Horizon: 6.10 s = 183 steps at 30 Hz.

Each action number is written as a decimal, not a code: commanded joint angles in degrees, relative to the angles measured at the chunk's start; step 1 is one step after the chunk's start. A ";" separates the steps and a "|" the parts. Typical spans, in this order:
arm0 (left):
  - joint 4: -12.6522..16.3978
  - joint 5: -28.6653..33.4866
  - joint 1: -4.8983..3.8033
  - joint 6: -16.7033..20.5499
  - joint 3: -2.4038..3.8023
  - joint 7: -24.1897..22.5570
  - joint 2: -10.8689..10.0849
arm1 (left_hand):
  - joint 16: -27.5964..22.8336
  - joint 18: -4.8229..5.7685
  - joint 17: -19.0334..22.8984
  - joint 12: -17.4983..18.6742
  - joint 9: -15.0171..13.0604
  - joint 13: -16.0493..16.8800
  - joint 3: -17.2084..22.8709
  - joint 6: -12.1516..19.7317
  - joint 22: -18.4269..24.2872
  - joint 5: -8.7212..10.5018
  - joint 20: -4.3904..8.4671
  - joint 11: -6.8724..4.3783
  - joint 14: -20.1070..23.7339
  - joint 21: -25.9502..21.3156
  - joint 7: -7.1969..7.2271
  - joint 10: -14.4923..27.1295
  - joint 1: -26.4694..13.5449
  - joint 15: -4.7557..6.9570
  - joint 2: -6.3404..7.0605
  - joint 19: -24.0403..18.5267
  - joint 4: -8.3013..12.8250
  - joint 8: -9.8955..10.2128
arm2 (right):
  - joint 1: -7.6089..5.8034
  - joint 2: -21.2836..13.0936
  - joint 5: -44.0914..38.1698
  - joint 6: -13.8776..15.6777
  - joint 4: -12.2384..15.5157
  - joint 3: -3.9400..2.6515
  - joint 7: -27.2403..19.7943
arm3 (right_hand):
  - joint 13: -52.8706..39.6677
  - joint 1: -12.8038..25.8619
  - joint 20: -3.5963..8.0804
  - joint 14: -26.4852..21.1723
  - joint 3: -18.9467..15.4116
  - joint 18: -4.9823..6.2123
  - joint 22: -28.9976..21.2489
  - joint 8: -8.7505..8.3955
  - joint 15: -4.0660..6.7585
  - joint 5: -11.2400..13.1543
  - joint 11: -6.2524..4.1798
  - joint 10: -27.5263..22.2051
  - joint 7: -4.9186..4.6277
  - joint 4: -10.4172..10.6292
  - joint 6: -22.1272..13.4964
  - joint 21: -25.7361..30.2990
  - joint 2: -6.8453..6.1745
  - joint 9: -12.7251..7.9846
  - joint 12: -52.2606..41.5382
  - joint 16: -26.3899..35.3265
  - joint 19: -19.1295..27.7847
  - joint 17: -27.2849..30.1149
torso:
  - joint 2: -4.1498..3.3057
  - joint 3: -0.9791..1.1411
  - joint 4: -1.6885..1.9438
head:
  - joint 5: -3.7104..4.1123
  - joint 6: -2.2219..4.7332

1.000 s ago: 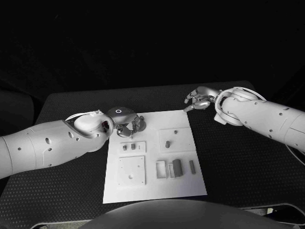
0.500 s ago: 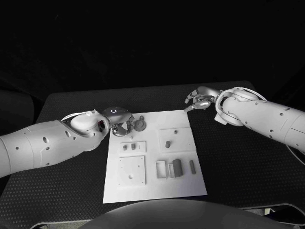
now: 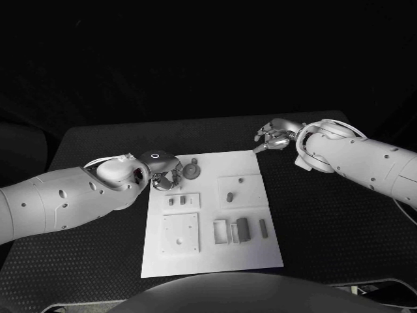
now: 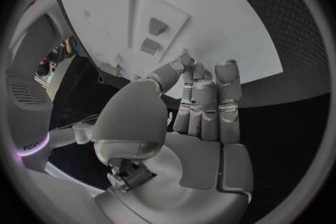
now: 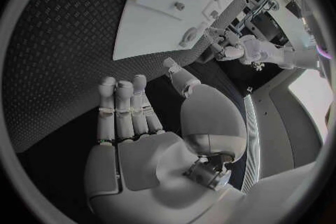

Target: Assemble the parts on the task board

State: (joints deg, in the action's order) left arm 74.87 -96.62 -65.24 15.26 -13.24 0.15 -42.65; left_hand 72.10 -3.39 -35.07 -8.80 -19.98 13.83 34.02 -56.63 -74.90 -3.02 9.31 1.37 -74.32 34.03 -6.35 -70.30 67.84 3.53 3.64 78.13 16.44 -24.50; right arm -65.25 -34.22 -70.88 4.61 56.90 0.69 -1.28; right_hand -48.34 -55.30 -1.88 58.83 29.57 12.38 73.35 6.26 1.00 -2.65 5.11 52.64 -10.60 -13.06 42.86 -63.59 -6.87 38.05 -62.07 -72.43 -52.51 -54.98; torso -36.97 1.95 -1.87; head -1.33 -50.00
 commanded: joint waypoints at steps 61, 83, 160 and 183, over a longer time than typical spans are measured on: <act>0.10 0.26 0.94 -1.34 -0.27 -0.08 0.97 | 0.13 -5.27 0.26 0.53 -0.17 0.35 0.64 -0.73 -0.64 0.19 0.38 0.77 0.42 -0.46 -0.45 -4.15 -0.03 0.79 0.39 0.13 0.02 0.07 | 0.01 0.04 -0.19 -0.51 0.06 -0.02 -0.26 | 0.15 0.63 0.38 0.08 -0.04 2.62 0.06 0.30 0.27 -0.11 -0.18 -0.40 -0.84 0.29 -0.37 0.33 -0.11 -0.08 -0.25 -0.40 -0.02 0.11 | 0.00 -0.03 0.05 | 0.18 0.00; -1.73 0.17 1.62 -2.13 -0.29 -0.09 2.26 | 0.13 -5.22 0.32 0.64 -0.18 0.47 0.67 -0.60 -0.69 0.19 0.42 0.75 0.42 -0.51 -0.51 -4.20 -0.03 0.82 0.50 0.15 0.04 0.22 | 0.02 0.24 -0.19 -0.51 -0.03 -0.02 -0.32 | 0.18 0.66 0.37 0.07 -0.04 2.62 0.06 0.31 0.26 -0.11 -0.17 -0.41 -0.85 0.32 -0.38 0.34 -0.11 -0.09 -0.27 -0.40 -0.02 0.12 | 0.01 0.02 -0.07 | 0.12 0.00; -1.88 4.73 0.59 2.60 1.04 1.14 -2.92 | -0.43 -5.38 1.32 2.95 0.24 2.96 -0.17 5.84 -0.60 0.18 -0.14 1.60 0.82 -2.16 -2.24 -1.83 1.00 0.04 4.83 0.34 0.05 3.83 | 0.03 -0.90 -0.22 2.82 2.14 -0.01 -1.46 | 0.33 -0.17 0.46 0.09 0.31 2.62 0.06 0.29 0.25 -0.11 -0.16 -0.41 -0.87 -0.20 -0.54 0.33 0.25 -0.17 -0.38 -0.42 -0.09 0.18 | 0.04 -0.03 -0.06 | 0.39 0.00; -2.32 52.09 -1.19 4.02 5.13 -7.44 -6.60 | -22.79 -0.15 9.81 3.91 -1.73 6.55 -3.57 6.44 10.05 0.17 -4.68 4.04 14.75 -20.09 -3.10 0.65 -6.66 -3.53 5.47 -16.27 0.04 2.09 | 2.85 -7.31 -5.65 11.36 14.80 0.11 -6.47 | 0.66 -5.19 0.63 0.69 0.98 2.62 0.13 1.46 0.69 -0.11 -0.61 0.34 -0.40 -3.42 1.09 0.01 -0.32 0.27 -0.80 -0.56 -0.71 0.36 | 0.06 0.09 -0.14 | -0.70 0.00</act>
State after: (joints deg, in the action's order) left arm 72.33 -56.73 -66.36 19.67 -8.15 -3.30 -49.16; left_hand 49.48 -3.97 -25.34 -5.07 -21.71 20.40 30.42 -50.43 -64.92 -2.60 4.65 5.50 -59.60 14.09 -9.60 -70.03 61.50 0.28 9.05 62.15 16.47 -22.19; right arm -62.49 -41.40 -72.93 13.86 71.20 0.77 -6.39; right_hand -47.71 -60.12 -1.55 59.42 30.52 12.37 73.42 7.54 1.41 -2.65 4.56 52.77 -10.44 -16.23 43.23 -63.59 -7.18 38.26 -62.51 -72.66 -53.07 -54.71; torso -36.89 2.06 -1.98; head -1.85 -50.00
